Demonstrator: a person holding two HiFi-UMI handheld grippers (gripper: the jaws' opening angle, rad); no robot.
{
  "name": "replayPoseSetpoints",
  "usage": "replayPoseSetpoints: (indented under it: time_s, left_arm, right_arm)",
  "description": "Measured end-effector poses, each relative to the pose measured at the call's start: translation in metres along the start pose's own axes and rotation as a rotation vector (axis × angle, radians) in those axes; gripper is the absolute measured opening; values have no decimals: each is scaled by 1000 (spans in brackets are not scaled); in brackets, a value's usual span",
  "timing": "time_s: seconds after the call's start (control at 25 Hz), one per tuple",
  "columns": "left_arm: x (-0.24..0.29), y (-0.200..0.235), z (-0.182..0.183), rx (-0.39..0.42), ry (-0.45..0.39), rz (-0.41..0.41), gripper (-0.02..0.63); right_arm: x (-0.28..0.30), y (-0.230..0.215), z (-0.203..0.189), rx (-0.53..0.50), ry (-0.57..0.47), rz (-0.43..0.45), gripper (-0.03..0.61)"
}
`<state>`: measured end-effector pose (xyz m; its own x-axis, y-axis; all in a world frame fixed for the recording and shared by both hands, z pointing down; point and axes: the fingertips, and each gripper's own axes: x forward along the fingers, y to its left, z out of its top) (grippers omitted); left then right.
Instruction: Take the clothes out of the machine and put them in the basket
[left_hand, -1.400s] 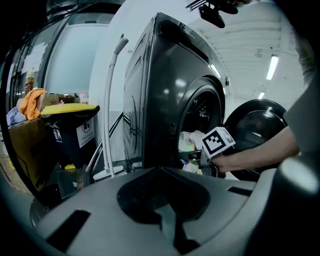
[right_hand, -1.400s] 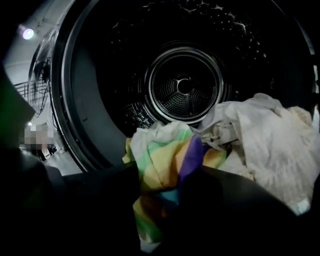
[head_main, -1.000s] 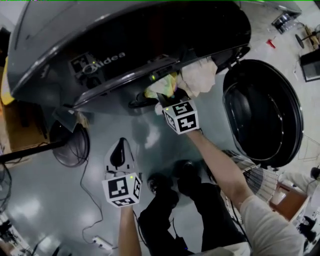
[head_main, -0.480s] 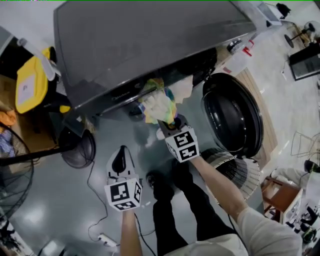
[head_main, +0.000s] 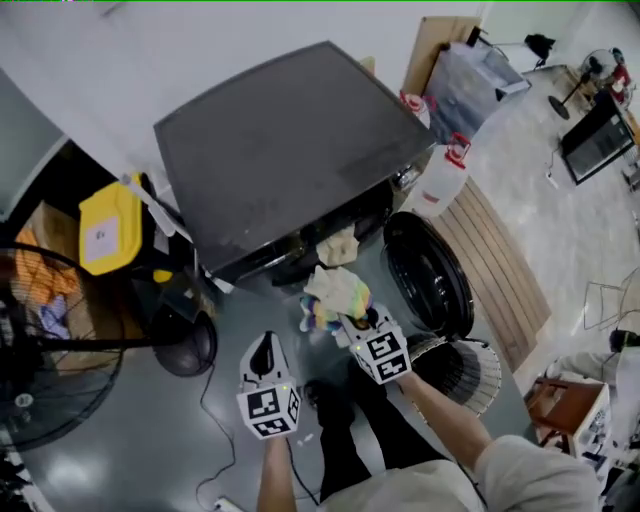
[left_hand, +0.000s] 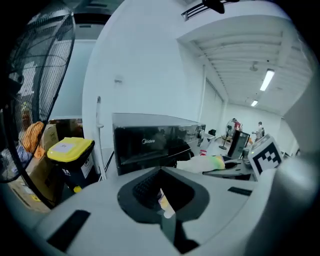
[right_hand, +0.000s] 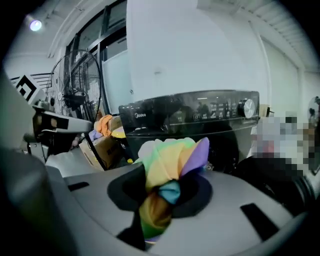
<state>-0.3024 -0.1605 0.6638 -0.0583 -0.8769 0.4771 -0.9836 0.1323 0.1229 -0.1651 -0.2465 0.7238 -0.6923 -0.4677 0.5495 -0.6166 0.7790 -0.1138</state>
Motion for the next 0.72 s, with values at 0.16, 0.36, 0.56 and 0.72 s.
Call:
replayPoseSetpoints:
  time_s: [0.16,0.36,0.56,0.72]
  left_arm:
    - [-24,-22,40,8,-14,-4,18]
    - [-46,-57,92,33,-51,-7,18]
    - [-67,-88,134,62,-86,-23,18]
    - [-75,-110,166,113,-124,-61,18]
  right_arm:
    - [-60,4,40,13,-32,-15,112]
    - [-123,0,92,10,-96,-23,112]
    - [-174,-4,129,2,-145,-29,114]
    - [-208,-5,153,-29,-195,-48,114]
